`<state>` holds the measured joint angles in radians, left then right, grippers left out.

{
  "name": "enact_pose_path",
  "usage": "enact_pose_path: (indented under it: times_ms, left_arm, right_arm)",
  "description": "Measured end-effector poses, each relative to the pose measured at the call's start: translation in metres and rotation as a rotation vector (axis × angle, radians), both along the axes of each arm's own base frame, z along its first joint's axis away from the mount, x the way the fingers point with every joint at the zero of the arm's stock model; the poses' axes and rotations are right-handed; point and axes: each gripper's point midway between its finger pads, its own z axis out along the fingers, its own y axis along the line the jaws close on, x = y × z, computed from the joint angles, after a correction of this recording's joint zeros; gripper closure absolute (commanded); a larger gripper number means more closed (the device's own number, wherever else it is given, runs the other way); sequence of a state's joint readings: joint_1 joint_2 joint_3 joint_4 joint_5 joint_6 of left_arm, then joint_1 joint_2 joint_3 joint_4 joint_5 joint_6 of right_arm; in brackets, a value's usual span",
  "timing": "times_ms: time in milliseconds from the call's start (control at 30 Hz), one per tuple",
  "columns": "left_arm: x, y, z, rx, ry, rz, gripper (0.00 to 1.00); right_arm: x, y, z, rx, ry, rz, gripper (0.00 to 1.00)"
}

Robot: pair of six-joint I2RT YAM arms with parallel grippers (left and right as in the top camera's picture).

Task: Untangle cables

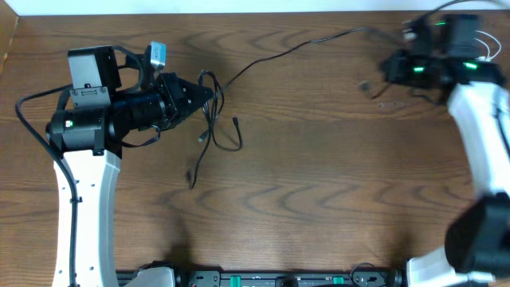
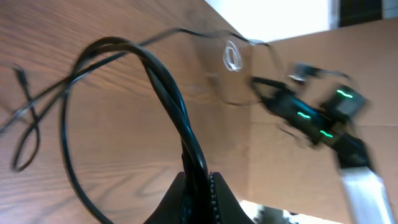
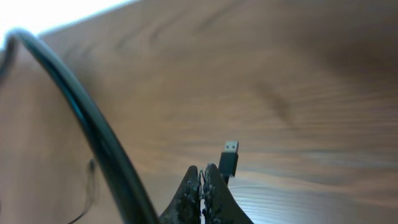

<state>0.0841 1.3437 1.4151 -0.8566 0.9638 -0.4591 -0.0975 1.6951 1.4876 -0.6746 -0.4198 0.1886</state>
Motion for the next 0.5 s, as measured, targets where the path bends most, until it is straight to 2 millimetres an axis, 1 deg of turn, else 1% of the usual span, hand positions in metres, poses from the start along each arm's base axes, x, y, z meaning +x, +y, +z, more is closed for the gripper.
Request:
enact_pose_path:
  times_ms: [33,67,100,133,167,233,300,433,500]
  left_arm:
    - [0.001,0.002,-0.002,0.019,-0.007,0.005,0.93]
    - [0.002,0.005,-0.005,0.04,-0.005,0.016,0.93]
    - [0.003,0.006,-0.007,0.054,-0.002,0.024,0.93]
    - [0.003,0.01,-0.012,0.08,0.007,0.04,0.93]
    - [0.003,0.013,-0.015,0.099,0.014,0.051,0.93]
    - [0.004,0.022,-0.025,0.162,0.042,0.094,0.93]
    - [0.005,0.037,-0.038,0.247,0.077,0.153,0.93]
    - [0.004,0.078,-0.062,0.466,0.145,0.303,0.93]
    - [0.002,0.099,-0.069,0.569,0.172,0.376,0.92]
  right_arm:
    - [-0.003,-0.013,0.01,-0.018,-0.021,-0.035,0.99]
    - [-0.008,-0.034,0.025,-0.042,-0.049,-0.095,0.99]
    - [-0.01,-0.043,0.03,-0.051,-0.057,-0.119,0.99]
    - [-0.015,-0.06,0.036,-0.063,-0.063,-0.165,0.99]
    - [-0.018,-0.071,0.039,-0.071,-0.063,-0.195,0.99]
    - [-0.028,-0.097,0.04,-0.083,-0.048,-0.265,0.99]
    - [-0.035,-0.119,0.039,-0.092,-0.034,-0.326,0.99]
    - [-0.048,-0.154,0.035,-0.102,0.001,-0.44,0.99]
    - [-0.055,-0.171,0.031,-0.116,0.024,-0.502,0.99]
